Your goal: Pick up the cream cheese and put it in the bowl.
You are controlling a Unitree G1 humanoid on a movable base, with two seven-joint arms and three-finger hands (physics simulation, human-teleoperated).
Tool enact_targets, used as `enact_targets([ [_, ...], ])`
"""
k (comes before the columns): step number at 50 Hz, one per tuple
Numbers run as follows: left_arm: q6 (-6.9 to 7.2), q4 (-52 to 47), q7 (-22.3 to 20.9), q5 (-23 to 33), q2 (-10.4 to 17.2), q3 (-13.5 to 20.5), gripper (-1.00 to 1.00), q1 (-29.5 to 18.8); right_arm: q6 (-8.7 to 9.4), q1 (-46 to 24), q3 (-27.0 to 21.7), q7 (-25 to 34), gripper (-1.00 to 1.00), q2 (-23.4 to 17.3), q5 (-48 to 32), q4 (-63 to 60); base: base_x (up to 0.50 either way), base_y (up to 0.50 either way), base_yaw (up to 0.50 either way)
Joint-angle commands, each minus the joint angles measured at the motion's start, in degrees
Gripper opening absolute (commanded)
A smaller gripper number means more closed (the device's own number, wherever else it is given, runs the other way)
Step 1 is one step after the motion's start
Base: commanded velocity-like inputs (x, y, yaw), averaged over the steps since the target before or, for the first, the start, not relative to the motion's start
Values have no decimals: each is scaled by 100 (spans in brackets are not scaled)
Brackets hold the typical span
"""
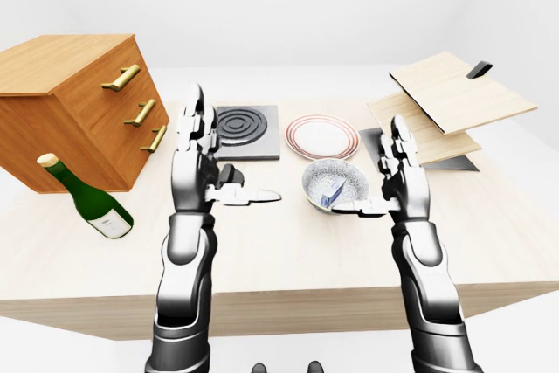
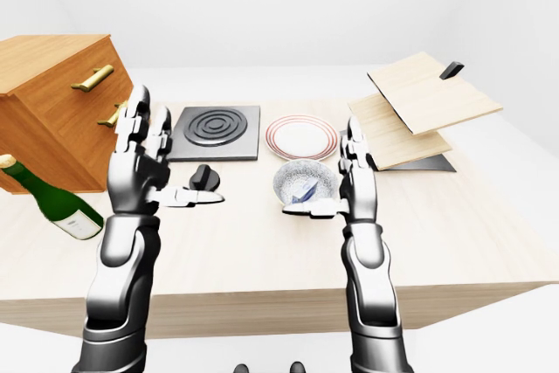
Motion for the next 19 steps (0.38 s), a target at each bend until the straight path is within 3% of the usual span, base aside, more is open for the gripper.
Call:
enact_targets([
  [1,0,851,-479,-1180,-15,129,100,553,0,-16,153,-7,100,98,-183,183,0,0,0],
  [2,-450,1288,-591,-1212,-47,116,100,526,0,-10,150,2,100,107,-165,299,0,0,0],
  [4,-717,1875,-635,-1427,-63,158,100,449,0,8,168,3,100,114,-176,527,0,0,0],
  [5,-1000,2280,-746,-1363,-30,129,100,386,0,15,169,7,100,121,-171,698,0,0,0],
  [12,-1000,3056,-807,-1290,58,138,100,266,0,-28,134,11,100,108,-95,1535,0,0,0],
  [15,-1000,3054,-793,-1289,45,151,100,336,-178,-65,124,14,100,92,-74,1782,0,0,0],
  [18,-1000,3112,-786,-1269,37,146,100,350,-240,-87,116,18,100,88,-45,1903,0,0,0],
  [19,-1000,3319,-799,-1224,29,149,100,310,-373,-107,108,19,100,81,-44,2092,0,0,0],
])
